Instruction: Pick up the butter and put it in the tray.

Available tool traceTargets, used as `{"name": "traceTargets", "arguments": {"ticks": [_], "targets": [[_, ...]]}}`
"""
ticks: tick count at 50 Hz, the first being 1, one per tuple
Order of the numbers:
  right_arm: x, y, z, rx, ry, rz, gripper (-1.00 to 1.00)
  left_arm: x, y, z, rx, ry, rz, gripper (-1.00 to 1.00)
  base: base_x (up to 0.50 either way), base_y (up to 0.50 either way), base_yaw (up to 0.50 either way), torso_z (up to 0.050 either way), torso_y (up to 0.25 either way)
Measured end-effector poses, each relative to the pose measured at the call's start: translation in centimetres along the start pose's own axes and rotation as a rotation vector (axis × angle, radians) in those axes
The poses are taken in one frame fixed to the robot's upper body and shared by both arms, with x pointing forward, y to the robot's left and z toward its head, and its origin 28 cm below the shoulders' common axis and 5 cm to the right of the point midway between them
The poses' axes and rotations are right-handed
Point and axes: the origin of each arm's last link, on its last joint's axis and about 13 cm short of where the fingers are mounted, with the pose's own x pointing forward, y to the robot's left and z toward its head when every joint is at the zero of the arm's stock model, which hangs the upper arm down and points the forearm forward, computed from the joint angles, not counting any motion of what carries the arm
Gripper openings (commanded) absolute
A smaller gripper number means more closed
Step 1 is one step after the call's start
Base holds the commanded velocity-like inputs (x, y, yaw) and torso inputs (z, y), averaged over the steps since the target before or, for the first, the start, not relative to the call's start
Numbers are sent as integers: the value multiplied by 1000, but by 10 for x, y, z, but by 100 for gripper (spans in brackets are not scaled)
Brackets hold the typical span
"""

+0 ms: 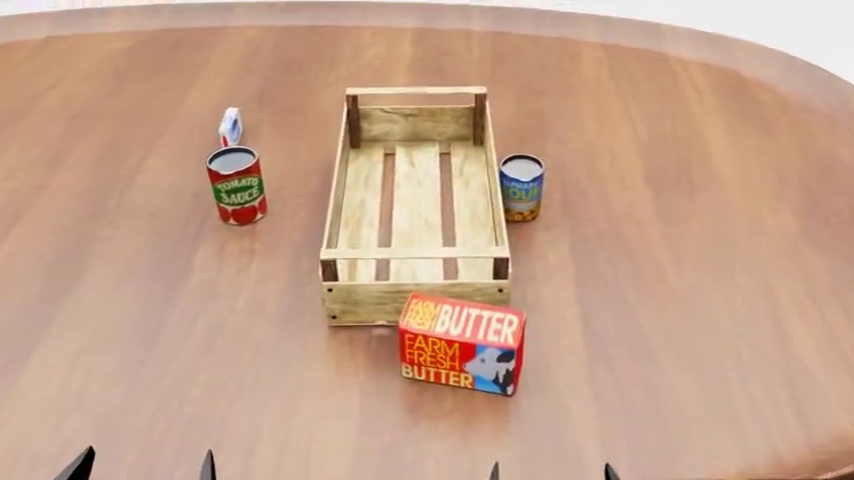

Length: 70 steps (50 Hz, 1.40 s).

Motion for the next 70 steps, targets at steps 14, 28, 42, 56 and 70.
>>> {"name": "traceTargets", "arguments": {"ticks": [14, 28, 42, 56, 70], "targets": [[-2, 1, -2, -8, -1, 17, 100, 0, 0, -1, 1, -1, 0, 100, 500, 0, 0, 0, 0], [-2, 1, -3, -14, -1, 24, 100, 0, 0, -1, 2, -2, 1, 100, 500, 0, 0, 0, 0], [-2, 2, -3, -21, -1, 29, 100, 0, 0, 0, 3, -2, 1, 100, 500, 0, 0, 0, 0], [-1, 2, -3, -20, 5, 23, 100, 1, 0, 0, 2, -3, 1, 100, 321, 0, 0, 0, 1], [0, 3, -2, 10, 45, 11, 100, 0, 0, -1, 1, -1, 2, 100, 0, 0, 0, 0, 0]]}}
